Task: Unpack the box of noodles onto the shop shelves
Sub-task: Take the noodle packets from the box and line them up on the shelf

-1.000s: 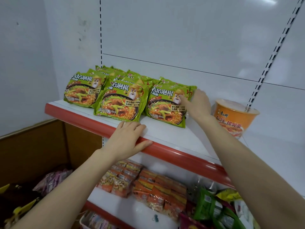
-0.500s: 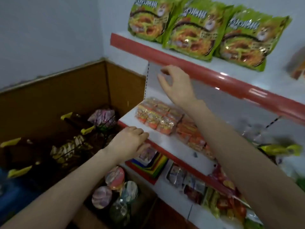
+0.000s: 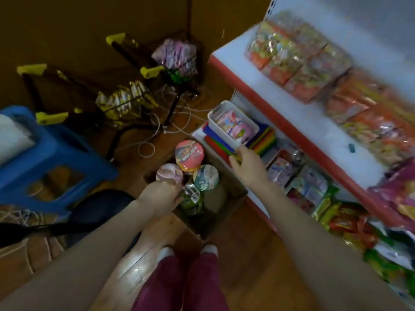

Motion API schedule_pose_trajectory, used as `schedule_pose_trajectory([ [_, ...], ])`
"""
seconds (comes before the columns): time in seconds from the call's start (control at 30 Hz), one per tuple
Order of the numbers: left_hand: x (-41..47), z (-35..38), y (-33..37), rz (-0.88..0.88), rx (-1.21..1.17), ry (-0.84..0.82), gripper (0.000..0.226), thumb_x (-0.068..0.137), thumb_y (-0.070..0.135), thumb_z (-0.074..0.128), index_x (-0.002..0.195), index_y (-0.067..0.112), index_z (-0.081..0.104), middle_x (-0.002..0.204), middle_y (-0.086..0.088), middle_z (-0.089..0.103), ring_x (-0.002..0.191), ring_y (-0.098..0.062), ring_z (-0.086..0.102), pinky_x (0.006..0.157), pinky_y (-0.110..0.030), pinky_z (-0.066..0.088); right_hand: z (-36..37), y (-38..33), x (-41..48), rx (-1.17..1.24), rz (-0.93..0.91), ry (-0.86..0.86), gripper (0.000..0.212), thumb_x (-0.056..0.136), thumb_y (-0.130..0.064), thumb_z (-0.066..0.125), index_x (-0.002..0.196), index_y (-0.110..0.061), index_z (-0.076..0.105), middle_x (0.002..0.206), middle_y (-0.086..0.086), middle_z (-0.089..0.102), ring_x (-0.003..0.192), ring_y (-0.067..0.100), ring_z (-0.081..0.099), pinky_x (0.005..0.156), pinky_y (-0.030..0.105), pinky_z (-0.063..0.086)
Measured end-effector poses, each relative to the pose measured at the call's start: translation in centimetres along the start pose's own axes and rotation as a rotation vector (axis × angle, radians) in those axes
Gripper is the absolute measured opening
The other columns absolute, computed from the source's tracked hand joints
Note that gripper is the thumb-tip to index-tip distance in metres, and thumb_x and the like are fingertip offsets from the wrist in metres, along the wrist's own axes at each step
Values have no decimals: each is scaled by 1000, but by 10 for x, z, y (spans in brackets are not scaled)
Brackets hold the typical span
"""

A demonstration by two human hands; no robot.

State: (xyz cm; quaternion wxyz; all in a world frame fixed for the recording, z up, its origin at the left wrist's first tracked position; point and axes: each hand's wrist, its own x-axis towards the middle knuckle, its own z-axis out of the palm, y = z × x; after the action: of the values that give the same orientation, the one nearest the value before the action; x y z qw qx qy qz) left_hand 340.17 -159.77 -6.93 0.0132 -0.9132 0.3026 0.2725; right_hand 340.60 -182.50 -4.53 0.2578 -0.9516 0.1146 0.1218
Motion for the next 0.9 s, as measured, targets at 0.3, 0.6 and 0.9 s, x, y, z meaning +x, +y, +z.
schedule_pose_trajectory([
  [0.3,122,197,2,-87,74,-118,34,96,30,39,122,10,47,123,-10,51,114,-28,50,88,-35,44,209,143,35,-41,208,-233,27,96,-22,44,113,-2,50,113,19,58,104,35,55,77,34,43],
  [0.6,260,346,-13,-105,20,-269,40,90,15,51,129,9,45,129,-14,50,118,-32,51,92,-40,46,385,233,108,-22,466,-477,39,94,-18,47,129,-2,44,134,19,48,125,33,45,101,35,39],
  [0.9,336,433,-26,-299,-117,-408,74,88,29,60,143,4,18,149,-21,15,135,-40,25,101,-45,39,505,268,149,172,610,-700,41,93,-26,53,123,1,51,129,20,51,111,30,53,88,34,42],
])
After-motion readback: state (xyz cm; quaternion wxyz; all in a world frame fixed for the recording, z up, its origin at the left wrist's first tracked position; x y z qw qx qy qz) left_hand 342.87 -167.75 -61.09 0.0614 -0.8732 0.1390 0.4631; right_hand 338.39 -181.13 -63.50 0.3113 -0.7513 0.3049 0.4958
